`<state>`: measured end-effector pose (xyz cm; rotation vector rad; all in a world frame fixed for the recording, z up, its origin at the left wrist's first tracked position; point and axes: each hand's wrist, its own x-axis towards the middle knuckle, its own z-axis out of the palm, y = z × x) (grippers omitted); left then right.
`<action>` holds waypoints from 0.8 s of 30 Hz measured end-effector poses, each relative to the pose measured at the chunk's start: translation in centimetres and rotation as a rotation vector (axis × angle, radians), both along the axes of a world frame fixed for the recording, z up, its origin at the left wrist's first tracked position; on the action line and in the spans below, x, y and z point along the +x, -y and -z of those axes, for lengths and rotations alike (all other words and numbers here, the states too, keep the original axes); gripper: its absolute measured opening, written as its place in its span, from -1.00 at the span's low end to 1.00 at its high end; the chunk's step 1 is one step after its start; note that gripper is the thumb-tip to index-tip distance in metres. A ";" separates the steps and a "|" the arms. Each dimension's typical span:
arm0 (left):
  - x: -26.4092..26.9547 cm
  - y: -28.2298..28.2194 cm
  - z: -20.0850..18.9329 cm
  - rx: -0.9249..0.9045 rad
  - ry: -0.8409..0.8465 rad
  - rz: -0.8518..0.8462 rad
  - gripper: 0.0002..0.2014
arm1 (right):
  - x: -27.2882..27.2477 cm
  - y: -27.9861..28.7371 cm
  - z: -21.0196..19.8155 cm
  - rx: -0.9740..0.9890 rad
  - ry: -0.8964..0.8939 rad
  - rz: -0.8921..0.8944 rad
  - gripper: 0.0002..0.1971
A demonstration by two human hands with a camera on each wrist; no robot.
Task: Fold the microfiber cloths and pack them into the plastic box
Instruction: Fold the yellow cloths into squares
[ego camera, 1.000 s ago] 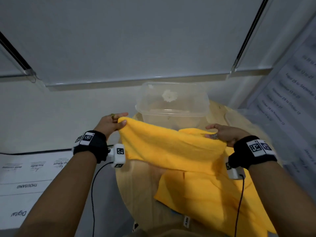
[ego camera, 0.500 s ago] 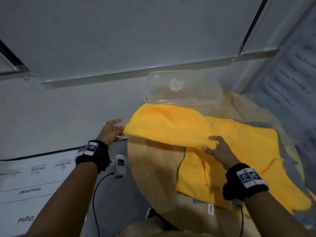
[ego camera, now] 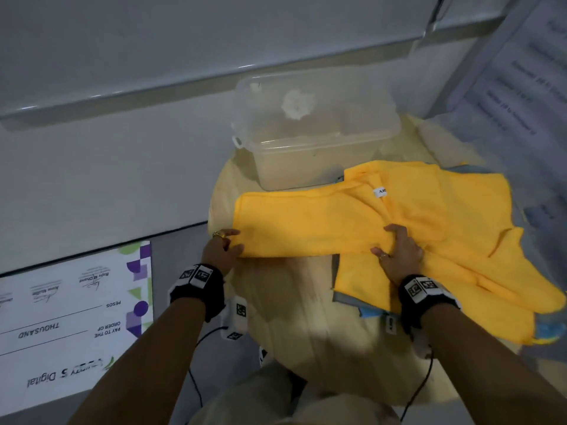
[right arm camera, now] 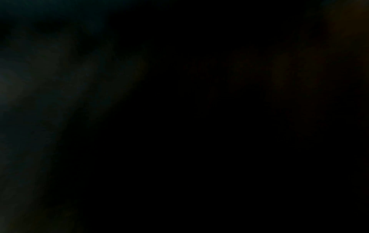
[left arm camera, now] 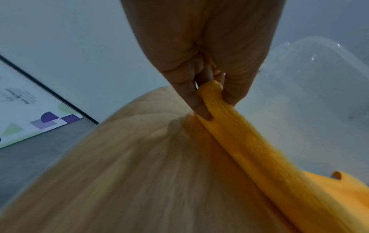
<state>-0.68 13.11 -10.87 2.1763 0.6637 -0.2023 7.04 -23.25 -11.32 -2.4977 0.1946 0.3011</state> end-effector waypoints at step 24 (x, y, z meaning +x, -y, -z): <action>5.2 -1.5 -0.5 0.198 -0.342 -0.050 -0.53 | 4.8 -4.0 -3.7 0.260 -0.337 0.085 -0.66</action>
